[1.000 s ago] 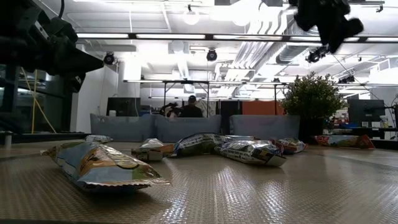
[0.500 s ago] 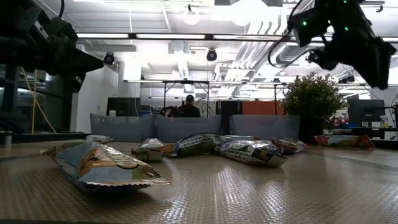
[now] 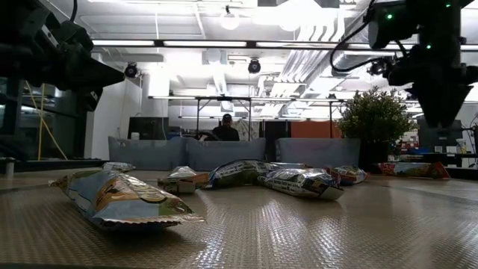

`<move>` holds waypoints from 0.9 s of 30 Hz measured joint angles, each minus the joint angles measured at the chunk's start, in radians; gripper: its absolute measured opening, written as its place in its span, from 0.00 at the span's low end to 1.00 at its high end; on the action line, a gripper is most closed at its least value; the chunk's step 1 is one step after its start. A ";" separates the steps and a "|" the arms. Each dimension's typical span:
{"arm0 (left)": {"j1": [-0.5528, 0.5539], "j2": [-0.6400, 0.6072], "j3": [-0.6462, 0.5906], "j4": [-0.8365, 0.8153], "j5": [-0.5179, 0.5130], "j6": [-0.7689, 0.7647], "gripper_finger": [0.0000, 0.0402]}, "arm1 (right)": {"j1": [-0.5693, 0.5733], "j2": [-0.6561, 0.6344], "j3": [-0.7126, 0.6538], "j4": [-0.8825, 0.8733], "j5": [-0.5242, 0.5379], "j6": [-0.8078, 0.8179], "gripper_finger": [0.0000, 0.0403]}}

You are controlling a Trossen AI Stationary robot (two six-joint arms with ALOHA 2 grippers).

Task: Pick and place Granola Bars by type
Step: Put the red granola bar into the right black bin

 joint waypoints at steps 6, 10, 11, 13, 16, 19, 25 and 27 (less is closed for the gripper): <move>0.000 0.000 0.000 0.000 0.000 0.000 0.00 | 0.005 0.003 -0.026 0.326 0.018 0.056 0.41; 0.000 0.000 0.000 0.000 0.000 0.000 0.00 | 0.004 0.045 -0.031 0.485 0.071 0.027 0.41; 0.000 0.000 0.000 0.000 0.000 0.000 0.00 | 0.003 0.060 -0.031 0.496 0.086 0.027 0.41; 0.000 0.000 0.000 0.000 0.000 0.000 0.00 | -0.003 0.101 -0.031 0.488 0.098 0.034 0.41; 0.000 0.000 0.000 0.000 0.000 0.000 0.00 | -0.015 0.170 -0.032 0.470 0.098 0.074 0.41; 0.000 0.000 0.000 0.000 0.000 0.000 0.00 | -0.024 0.238 -0.032 0.470 0.083 0.095 0.41; 0.000 0.000 0.000 0.000 0.000 0.000 0.00 | -0.050 0.331 -0.032 0.454 0.038 0.082 0.41; 0.000 0.000 0.000 0.000 0.000 0.000 0.00 | -0.056 0.340 -0.030 0.440 0.028 0.066 0.41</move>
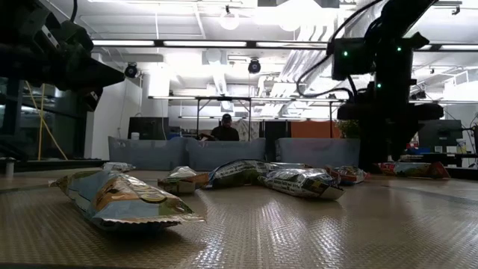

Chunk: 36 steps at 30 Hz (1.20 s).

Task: Pick and place Granola Bars by type
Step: Put the red granola bar into the right black bin

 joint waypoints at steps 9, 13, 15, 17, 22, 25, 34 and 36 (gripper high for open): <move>0.000 0.000 0.000 0.000 0.000 0.000 0.00 | -0.072 -0.003 0.002 -0.022 0.016 -0.107 0.41; 0.000 0.000 0.000 0.000 0.000 0.000 0.00 | -0.106 -0.003 0.003 0.009 0.016 -0.150 0.41; 0.000 0.000 0.000 0.000 0.000 0.000 0.00 | -0.118 -0.003 0.003 0.014 0.028 -0.171 0.41; 0.000 0.000 0.000 0.000 0.000 0.000 0.00 | -0.127 -0.003 0.003 0.027 0.056 -0.198 0.41; 0.000 0.000 0.000 0.000 0.000 0.000 0.00 | -0.168 -0.003 0.003 0.020 0.076 -0.254 0.41; 0.000 0.000 0.000 0.000 0.000 0.000 0.00 | -0.193 -0.003 0.003 -0.016 0.076 -0.261 0.41; 0.000 0.000 0.000 0.000 0.000 0.000 0.00 | -0.272 -0.003 0.003 -0.039 0.067 -0.326 0.41; 0.000 0.000 0.000 0.000 0.000 0.000 0.00 | -0.288 0.001 0.003 -0.049 0.052 -0.347 0.41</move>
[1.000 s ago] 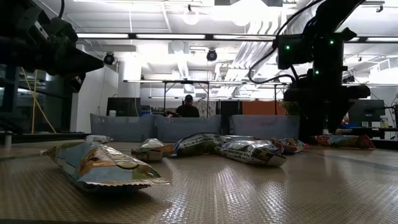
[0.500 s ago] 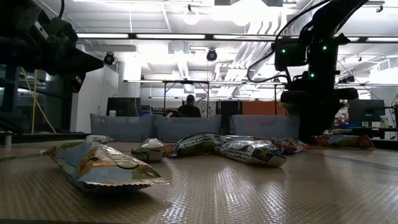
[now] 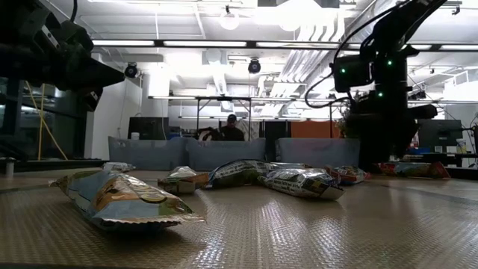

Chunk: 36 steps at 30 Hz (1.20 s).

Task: Pick and place Granola Bars by type
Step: Put the red granola bar into the right black bin

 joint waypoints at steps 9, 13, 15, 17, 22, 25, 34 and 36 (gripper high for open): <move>0.000 0.000 0.000 0.000 0.000 0.000 0.00 | -0.059 0.044 0.000 -0.026 -0.065 -0.084 0.41; 0.000 0.000 0.000 0.000 0.000 0.000 0.00 | -0.071 0.043 0.000 -0.019 -0.086 -0.103 0.41; 0.000 0.000 0.000 0.000 0.000 0.000 0.00 | -0.071 0.042 0.000 -0.018 -0.097 -0.107 0.41; 0.000 0.000 0.000 0.000 0.000 0.000 0.00 | -0.071 0.042 0.004 -0.020 -0.109 -0.117 0.41; 0.000 0.000 0.000 0.000 0.000 0.000 0.00 | -0.071 0.042 0.064 -0.036 -0.112 -0.153 0.44; 0.000 0.000 0.000 0.000 0.000 0.000 0.00 | -0.068 0.042 0.133 -0.078 -0.089 -0.177 0.49; 0.000 0.000 0.000 0.000 0.000 0.000 0.00 | -0.086 0.041 0.217 -0.287 -0.060 -0.185 0.59; 0.000 0.000 0.000 0.000 0.000 0.000 0.00 | -0.083 0.041 0.196 -0.302 -0.064 -0.166 0.59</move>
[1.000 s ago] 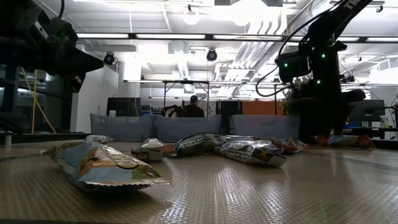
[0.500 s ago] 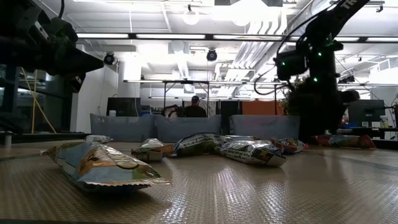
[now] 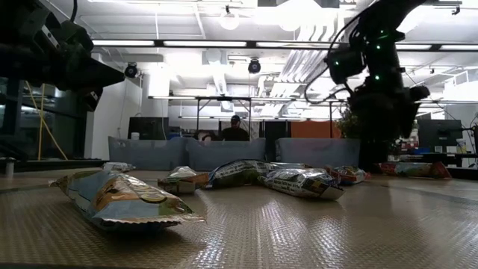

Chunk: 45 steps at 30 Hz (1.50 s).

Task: Pick and place Granola Bars by type
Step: Put the red granola bar into the right black bin

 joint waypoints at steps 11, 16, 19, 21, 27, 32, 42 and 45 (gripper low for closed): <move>0.000 0.000 0.000 0.000 0.000 0.000 0.00 | -0.010 0.000 -0.162 0.083 -0.046 0.053 0.59; 0.000 0.000 0.000 0.000 0.000 0.000 0.00 | -0.020 0.000 -0.199 0.145 -0.065 0.064 0.59; 0.000 0.000 0.000 0.000 0.000 0.000 0.00 | -0.035 0.000 -0.210 0.171 -0.078 0.064 0.59; 0.000 0.000 0.000 0.000 0.000 0.000 0.00 | -0.046 0.000 -0.217 0.196 -0.082 0.063 0.59; 0.000 0.000 0.000 0.000 0.000 0.000 0.00 | -0.086 0.021 -0.236 0.220 -0.093 0.060 0.59; 0.000 0.000 0.000 0.000 0.000 0.000 0.00 | -0.092 0.085 -0.236 0.241 -0.111 0.040 0.59; 0.000 0.000 0.000 0.000 0.000 0.000 0.00 | -0.092 0.148 -0.228 0.259 -0.151 0.041 0.51; 0.000 0.000 0.000 0.000 0.000 0.000 0.00 | -0.092 0.139 -0.227 0.264 -0.156 0.042 0.46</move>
